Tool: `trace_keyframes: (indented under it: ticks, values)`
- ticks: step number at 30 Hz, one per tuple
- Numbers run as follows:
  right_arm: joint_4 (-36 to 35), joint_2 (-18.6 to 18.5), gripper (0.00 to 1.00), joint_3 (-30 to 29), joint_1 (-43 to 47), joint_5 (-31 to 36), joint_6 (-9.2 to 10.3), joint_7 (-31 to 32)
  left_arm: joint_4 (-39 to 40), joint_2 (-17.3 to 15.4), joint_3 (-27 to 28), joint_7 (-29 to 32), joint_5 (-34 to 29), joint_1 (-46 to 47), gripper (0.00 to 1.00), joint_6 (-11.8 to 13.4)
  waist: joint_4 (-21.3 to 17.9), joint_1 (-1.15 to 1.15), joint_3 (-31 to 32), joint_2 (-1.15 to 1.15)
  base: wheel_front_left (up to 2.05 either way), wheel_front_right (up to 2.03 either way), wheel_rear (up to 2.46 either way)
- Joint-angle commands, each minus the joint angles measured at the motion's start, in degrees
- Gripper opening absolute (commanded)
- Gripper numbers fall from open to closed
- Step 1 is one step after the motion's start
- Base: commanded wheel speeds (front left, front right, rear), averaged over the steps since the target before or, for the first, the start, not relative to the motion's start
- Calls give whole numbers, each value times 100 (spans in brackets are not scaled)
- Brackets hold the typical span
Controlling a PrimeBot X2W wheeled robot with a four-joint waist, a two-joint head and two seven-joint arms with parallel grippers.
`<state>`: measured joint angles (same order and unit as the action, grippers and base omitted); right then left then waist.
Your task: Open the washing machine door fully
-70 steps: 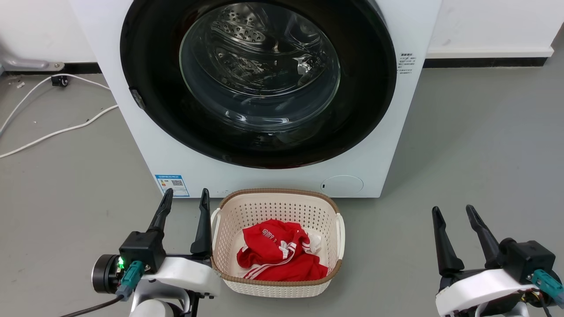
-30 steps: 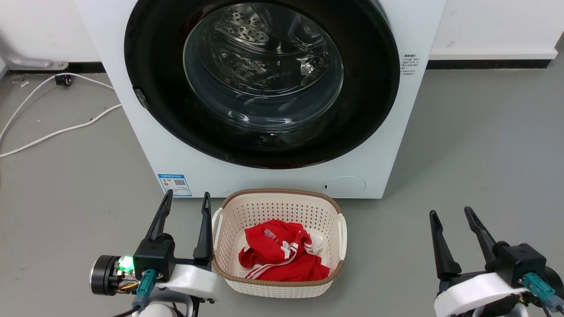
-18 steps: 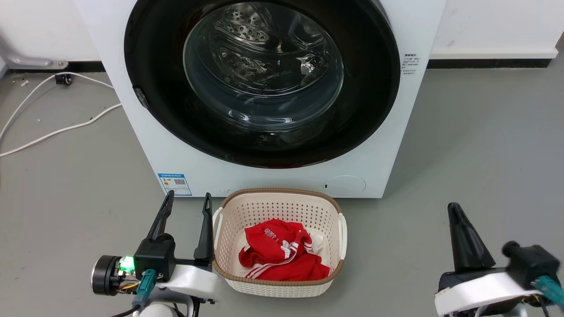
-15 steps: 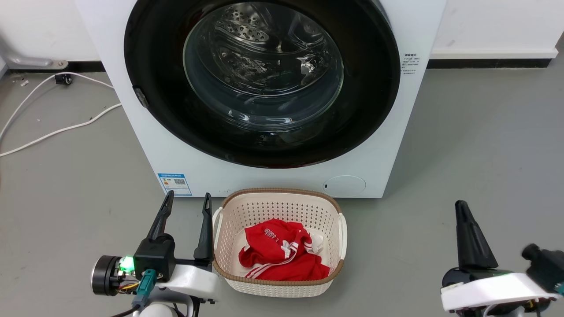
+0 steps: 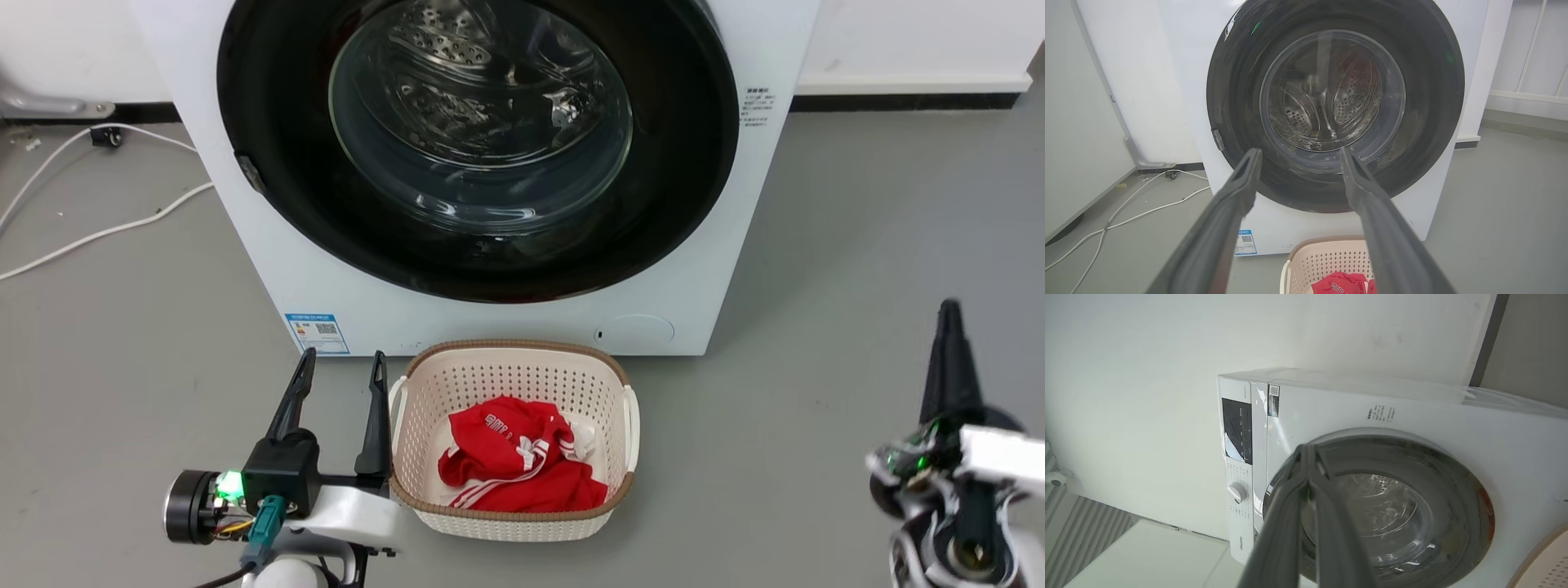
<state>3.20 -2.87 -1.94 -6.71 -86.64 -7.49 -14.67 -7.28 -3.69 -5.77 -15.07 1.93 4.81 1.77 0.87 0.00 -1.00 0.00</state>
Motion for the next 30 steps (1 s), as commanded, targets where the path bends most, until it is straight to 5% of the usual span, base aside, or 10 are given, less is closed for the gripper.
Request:
trace_keyframes:
  ticks: [1,14,23,30]
  values:
    - [89,-19,0,-90,-222,-98,0,59,28,7,-4,-15,-44,80,100,25,-10,0,-69,0,0,0,0]
    - [2344,-1152,0,-382,-3110,-1351,0,1046,228,42,-90,-14,-40,600,100,77,117,0,-894,0,0,0,0]
    - [4148,-2041,0,609,-5410,-1064,0,2154,373,68,-224,-14,17,957,100,151,346,0,-1412,0,0,0,0]
    - [5157,-2158,0,1608,-6924,-457,0,3365,474,78,-319,-14,30,1135,100,189,481,0,-1719,0,0,0,0]
